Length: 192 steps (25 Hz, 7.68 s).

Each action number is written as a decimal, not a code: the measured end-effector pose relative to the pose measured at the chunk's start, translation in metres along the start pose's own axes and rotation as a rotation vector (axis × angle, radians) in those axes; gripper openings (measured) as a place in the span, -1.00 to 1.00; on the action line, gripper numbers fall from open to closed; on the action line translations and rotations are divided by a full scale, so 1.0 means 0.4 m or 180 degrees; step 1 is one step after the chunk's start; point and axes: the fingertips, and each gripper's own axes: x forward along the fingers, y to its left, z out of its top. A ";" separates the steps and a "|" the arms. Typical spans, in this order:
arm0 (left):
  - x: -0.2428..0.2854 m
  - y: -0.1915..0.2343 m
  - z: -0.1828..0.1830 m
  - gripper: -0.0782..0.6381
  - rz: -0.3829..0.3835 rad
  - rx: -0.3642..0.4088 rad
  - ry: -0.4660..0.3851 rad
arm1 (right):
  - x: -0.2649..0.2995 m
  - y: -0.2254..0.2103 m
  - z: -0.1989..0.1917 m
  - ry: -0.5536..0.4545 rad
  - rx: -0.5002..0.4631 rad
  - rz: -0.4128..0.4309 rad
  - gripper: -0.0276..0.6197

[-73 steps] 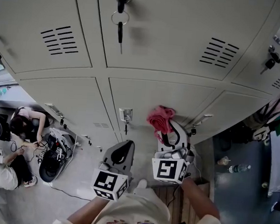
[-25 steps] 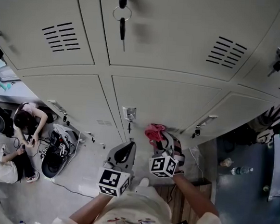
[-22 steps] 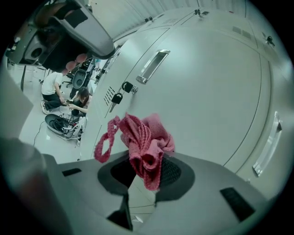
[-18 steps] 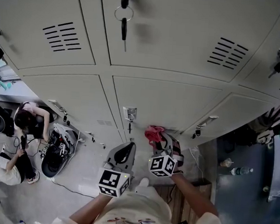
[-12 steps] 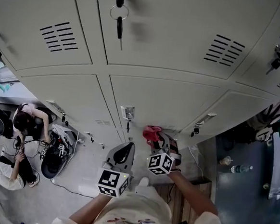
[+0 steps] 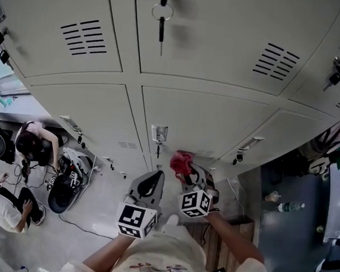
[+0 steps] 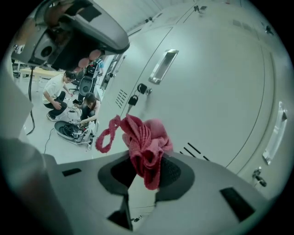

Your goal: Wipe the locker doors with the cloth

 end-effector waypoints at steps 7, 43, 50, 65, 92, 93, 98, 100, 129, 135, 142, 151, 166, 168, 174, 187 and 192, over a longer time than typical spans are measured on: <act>-0.047 0.019 0.048 -0.77 0.0078 0.0002 -0.0128 | -0.100 -0.057 0.149 -0.0425 -0.0042 -0.0161 -0.60; -0.106 0.003 0.223 -0.77 0.0049 -0.0017 -0.0417 | -0.314 -0.376 0.685 -0.1152 0.0051 -0.0561 -0.61; -0.093 0.009 0.216 -0.77 0.0047 -0.0018 -0.0416 | -0.295 -0.388 0.693 -0.1151 0.0068 -0.0567 -0.61; -0.078 0.017 0.186 -0.77 0.0057 -0.0054 -0.0337 | -0.263 -0.357 0.655 -0.1152 0.0076 -0.0551 -0.61; -0.086 0.014 0.155 -0.77 0.0105 -0.0070 -0.0262 | -0.178 -0.267 0.506 -0.0816 0.0019 -0.0424 -0.61; -0.086 0.013 0.155 -0.77 0.0105 -0.0077 -0.0256 | -0.174 -0.262 0.500 -0.0804 0.0024 -0.0415 -0.61; -0.087 0.008 0.153 -0.77 0.0104 -0.0087 -0.0244 | -0.154 -0.239 0.467 -0.0732 0.0014 -0.0379 -0.61; -0.088 0.008 0.151 -0.77 0.0105 -0.0086 -0.0252 | -0.144 -0.227 0.452 -0.0703 0.0020 -0.0349 -0.61; -0.064 0.036 0.103 -0.77 0.0161 -0.0132 -0.0150 | -0.033 -0.111 0.284 -0.0452 0.0003 -0.0186 -0.61; -0.056 0.037 0.102 -0.77 0.0155 -0.0129 -0.0141 | -0.005 -0.080 0.242 -0.0345 -0.0038 -0.0112 -0.61; -0.052 0.045 0.097 -0.77 0.0174 -0.0143 -0.0125 | 0.028 -0.045 0.197 -0.0217 -0.0097 -0.0043 -0.61; -0.057 0.055 0.092 -0.77 0.0200 -0.0152 -0.0114 | 0.072 0.001 0.137 -0.0025 -0.0153 0.0049 -0.61; -0.075 0.059 0.098 -0.77 0.0199 -0.0150 -0.0142 | 0.112 0.083 0.015 0.0405 -0.0047 0.0404 -0.60; -0.077 0.063 0.099 -0.77 0.0203 -0.0153 -0.0153 | 0.096 0.081 0.028 0.0350 -0.0039 0.0406 -0.61; -0.086 0.064 0.110 -0.77 0.0195 -0.0156 -0.0203 | 0.002 0.051 0.120 0.0085 0.0047 0.0352 -0.61; -0.109 0.057 0.145 -0.77 0.0146 -0.0162 -0.0331 | -0.253 -0.157 0.487 -0.0776 -0.0028 -0.0107 -0.61; -0.117 0.049 0.149 -0.77 0.0127 -0.0144 -0.0323 | -0.299 -0.235 0.615 -0.1053 -0.0066 -0.0296 -0.61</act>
